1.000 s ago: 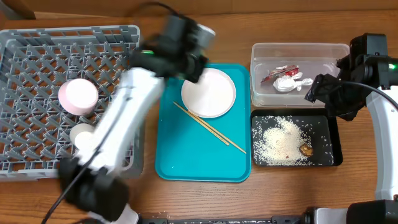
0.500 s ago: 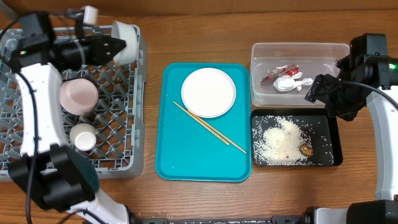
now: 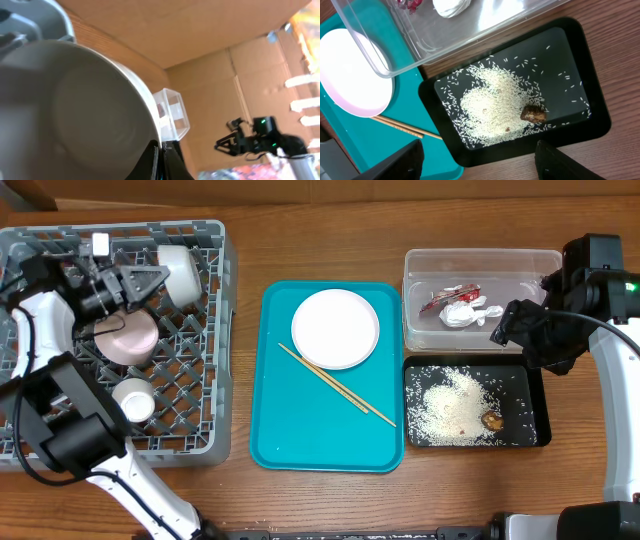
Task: Sort waste into correct bins and load items into the dishwasher
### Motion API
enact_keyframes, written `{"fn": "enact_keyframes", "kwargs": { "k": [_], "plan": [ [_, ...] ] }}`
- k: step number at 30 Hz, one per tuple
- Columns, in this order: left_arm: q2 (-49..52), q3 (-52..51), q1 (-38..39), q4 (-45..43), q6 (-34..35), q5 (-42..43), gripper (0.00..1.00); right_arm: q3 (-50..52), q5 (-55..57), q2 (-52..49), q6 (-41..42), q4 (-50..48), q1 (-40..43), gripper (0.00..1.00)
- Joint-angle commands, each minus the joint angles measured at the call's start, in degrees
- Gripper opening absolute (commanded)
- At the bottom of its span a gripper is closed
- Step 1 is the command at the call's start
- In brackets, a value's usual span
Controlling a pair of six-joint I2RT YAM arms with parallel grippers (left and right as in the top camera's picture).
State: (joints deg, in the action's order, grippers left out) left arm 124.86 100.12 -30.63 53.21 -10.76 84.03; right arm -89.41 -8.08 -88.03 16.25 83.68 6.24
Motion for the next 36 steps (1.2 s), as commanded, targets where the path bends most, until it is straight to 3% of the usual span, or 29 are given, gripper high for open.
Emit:
{"fn": "enact_keyframes", "kwargs": {
  "k": [1,3,4,5,7,9,10,15,21,24,26,30,36],
  "plan": [
    [0.7,0.4,-3.0,0.9,-1.5,2.6,0.04,-0.7,0.5,0.5,-0.2,0.1,-0.1,0.73],
    [0.7,0.4,-4.6,1.3,-1.5,2.6,0.06,-0.7,0.5,0.5,-0.2,0.0,-0.1,0.73],
    [0.7,0.4,-5.4,1.9,-1.5,2.4,0.18,-0.7,0.5,0.5,-0.2,0.1,-0.1,0.73],
    [0.7,0.4,-6.8,3.2,-1.5,1.6,0.40,-0.7,0.5,0.5,-0.2,0.2,-0.1,0.73],
    [0.6,0.4,-7.9,4.5,-1.5,0.9,0.52,-0.7,0.5,0.5,-0.2,0.3,-0.1,0.73],
    [0.3,0.4,-8.7,5.5,-1.5,0.9,0.87,-0.7,0.5,0.5,-0.2,0.3,-0.1,0.73],
    [0.0,0.4,-8.9,5.8,-1.7,0.9,0.98,-0.7,0.5,0.5,-0.2,0.3,-0.1,0.73],
    [-4.8,0.4,-9.5,6.8,-3.6,-3.1,1.00,-0.7,0.5,0.5,-0.2,0.5,-0.1,0.73],
    [-16.1,0.4,-8.4,7.8,-2.1,-18.2,1.00,-0.7,0.5,0.5,-0.2,0.7,-0.1,0.73],
    [-23.7,0.4,-5.6,9.9,3.0,-28.1,1.00,-0.7,0.5,0.5,-0.2,0.7,-0.1,0.73],
    [-28.2,0.4,-0.3,13.4,11.2,-40.1,1.00,-0.7,0.5,0.5,-0.2,0.7,-0.1,0.73],
    [-30.6,0.4,10.4,20.0,21.9,-54.2,1.00,-0.7,0.5,0.5,-0.2,0.7,-0.1,0.73],
    [-29.2,-2.8,29.6,22.4,32.2,-63.7,1.00,-0.7,0.5,0.5,-0.2,0.7,-0.1,0.73]
  ]
}}
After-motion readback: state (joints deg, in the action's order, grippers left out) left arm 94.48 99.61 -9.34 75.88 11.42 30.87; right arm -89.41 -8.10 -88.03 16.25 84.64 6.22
